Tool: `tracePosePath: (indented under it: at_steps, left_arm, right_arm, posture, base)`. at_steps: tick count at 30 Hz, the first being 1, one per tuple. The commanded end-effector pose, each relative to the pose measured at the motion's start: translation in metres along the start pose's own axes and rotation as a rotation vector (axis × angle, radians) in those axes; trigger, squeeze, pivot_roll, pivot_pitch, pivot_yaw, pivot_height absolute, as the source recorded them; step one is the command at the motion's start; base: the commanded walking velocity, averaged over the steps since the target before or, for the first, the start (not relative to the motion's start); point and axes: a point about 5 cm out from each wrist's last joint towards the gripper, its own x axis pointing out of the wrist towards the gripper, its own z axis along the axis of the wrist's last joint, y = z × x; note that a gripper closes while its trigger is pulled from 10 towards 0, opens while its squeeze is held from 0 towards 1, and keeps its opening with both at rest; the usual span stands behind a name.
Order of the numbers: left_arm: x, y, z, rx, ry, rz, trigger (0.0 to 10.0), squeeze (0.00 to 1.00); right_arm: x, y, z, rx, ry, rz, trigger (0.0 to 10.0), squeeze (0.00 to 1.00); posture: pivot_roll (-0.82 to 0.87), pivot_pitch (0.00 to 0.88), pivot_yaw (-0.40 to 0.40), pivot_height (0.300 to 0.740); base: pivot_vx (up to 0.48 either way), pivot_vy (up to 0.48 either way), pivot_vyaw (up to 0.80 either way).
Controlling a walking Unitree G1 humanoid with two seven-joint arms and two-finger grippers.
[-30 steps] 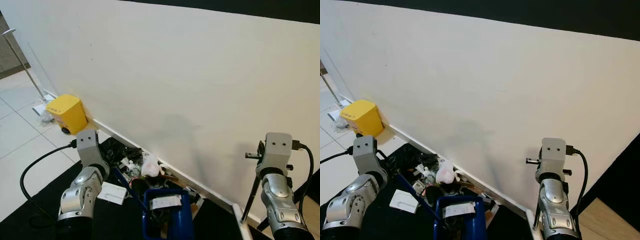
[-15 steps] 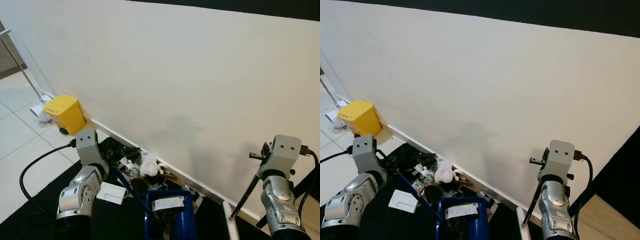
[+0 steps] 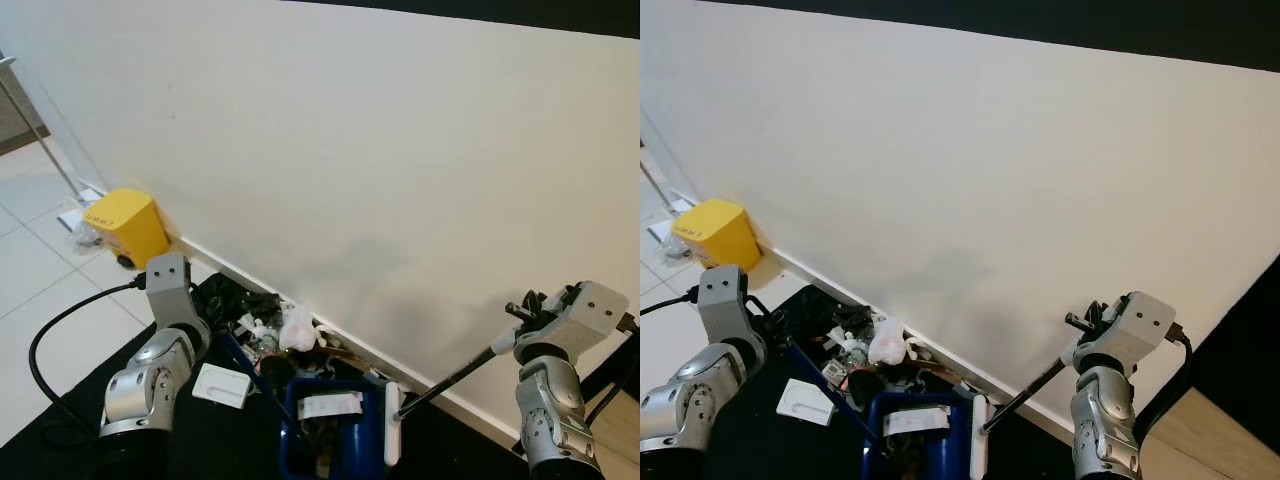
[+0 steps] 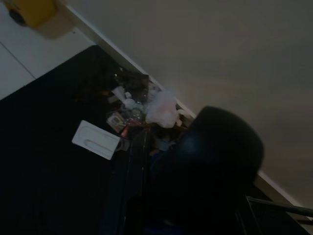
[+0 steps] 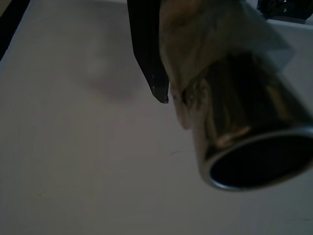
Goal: Sweep floor
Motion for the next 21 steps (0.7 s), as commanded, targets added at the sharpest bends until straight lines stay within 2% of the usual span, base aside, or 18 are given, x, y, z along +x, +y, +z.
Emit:
tracePosePath:
  at_steps: [1, 7, 21]
  left_arm:
    - [-0.0042, 0.0033, 0.008, 0.005, -0.025, -0.017, 10.0, 0.0]
    - [-0.0059, 0.0072, 0.0104, 0.006, -0.027, -0.007, 10.0, 0.0]
    - [-0.0074, 0.0076, 0.0105, -0.008, -0.026, -0.006, 10.0, 0.0]
  right_arm:
    - [0.0016, 0.0035, 0.0084, -0.008, -0.041, 0.022, 10.0, 0.0]
    - [0.0, 0.0038, 0.0091, -0.077, -0.046, 0.068, 10.0, 0.0]
    - [-0.0004, -0.0027, 0.0126, -0.077, -0.054, 0.058, 10.0, 0.0]
  posture:
    - [-0.03, 0.047, 0.046, 0.74]
    - [-0.03, 0.049, 0.047, 0.74]
    - [-0.03, 0.055, 0.048, 0.74]
  base:
    - [0.0, 0.0, 0.0]
    - [0.0, 0.0, 0.0]
    - [0.0, 0.0, 0.0]
